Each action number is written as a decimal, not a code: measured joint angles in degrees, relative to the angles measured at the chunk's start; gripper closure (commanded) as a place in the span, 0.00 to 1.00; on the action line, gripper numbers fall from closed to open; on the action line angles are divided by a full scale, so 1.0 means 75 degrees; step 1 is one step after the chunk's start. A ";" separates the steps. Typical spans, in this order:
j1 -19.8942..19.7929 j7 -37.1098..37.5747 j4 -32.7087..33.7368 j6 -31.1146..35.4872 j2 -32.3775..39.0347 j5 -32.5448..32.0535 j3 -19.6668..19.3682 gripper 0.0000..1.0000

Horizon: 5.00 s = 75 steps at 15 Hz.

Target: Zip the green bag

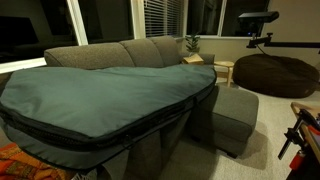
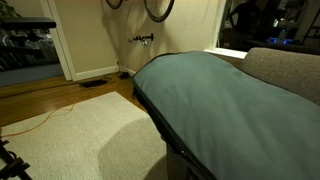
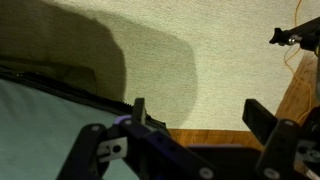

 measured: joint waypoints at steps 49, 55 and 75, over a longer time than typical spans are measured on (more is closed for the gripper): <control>-0.0176 0.0150 -0.0376 0.3291 0.3793 0.0455 0.0281 0.00; -0.0161 0.0244 -0.0371 0.4003 0.4496 0.0318 0.0421 0.00; -0.0104 0.0459 -0.0086 0.4898 0.5860 0.0119 0.0571 0.00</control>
